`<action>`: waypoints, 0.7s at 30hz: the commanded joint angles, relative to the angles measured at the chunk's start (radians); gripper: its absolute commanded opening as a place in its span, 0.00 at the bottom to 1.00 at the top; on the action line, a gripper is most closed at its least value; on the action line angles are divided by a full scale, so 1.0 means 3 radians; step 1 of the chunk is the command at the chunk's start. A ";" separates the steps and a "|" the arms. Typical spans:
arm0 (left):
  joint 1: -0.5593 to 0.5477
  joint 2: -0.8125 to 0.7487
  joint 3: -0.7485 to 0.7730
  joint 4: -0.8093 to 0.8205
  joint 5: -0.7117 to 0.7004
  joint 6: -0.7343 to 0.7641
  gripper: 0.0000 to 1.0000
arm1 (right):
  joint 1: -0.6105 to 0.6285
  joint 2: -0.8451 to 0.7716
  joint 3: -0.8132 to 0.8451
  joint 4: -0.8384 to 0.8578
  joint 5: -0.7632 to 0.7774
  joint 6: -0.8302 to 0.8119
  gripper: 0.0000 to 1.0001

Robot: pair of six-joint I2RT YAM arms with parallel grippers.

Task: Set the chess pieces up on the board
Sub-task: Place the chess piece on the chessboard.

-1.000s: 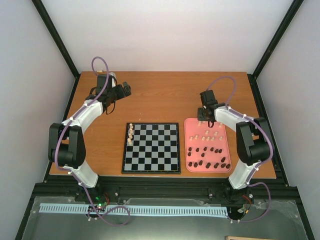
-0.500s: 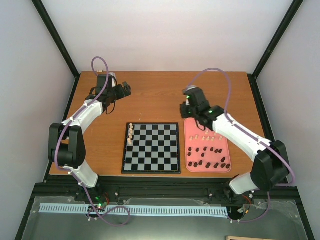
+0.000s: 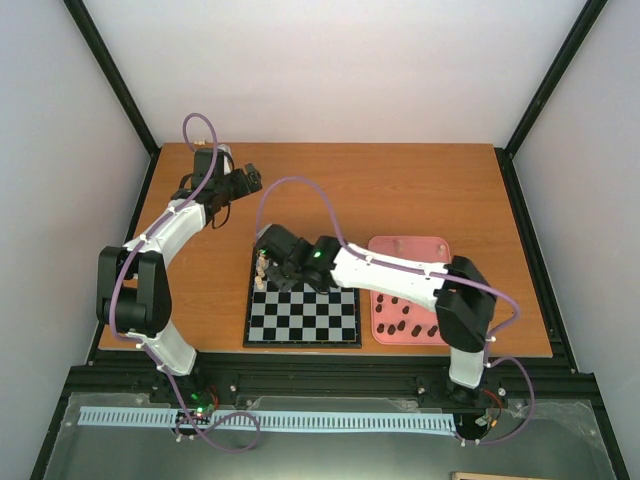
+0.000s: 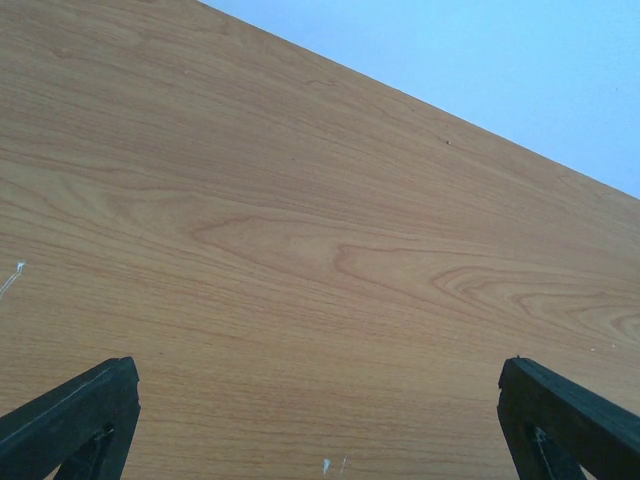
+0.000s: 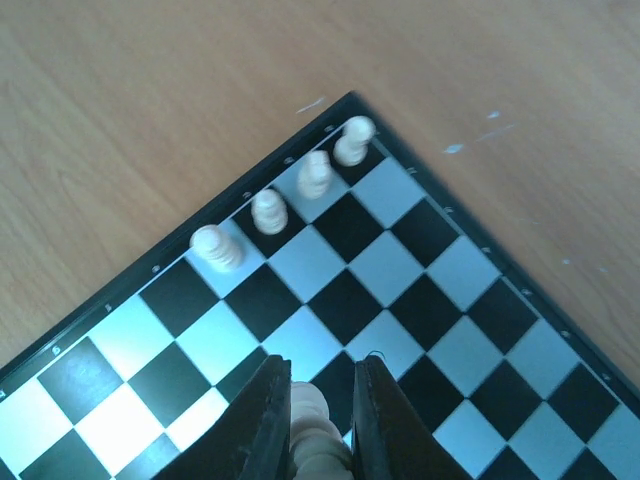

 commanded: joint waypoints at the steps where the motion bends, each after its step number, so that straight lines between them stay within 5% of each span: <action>1: 0.0016 0.0021 0.0165 -0.0020 -0.0039 0.0033 1.00 | 0.0209 0.0245 0.0347 -0.0397 0.0089 -0.0095 0.05; 21: 0.0016 0.0034 0.0151 0.0001 -0.0085 0.0036 1.00 | 0.0431 0.0985 0.0929 -0.0407 -0.0009 -0.0198 0.06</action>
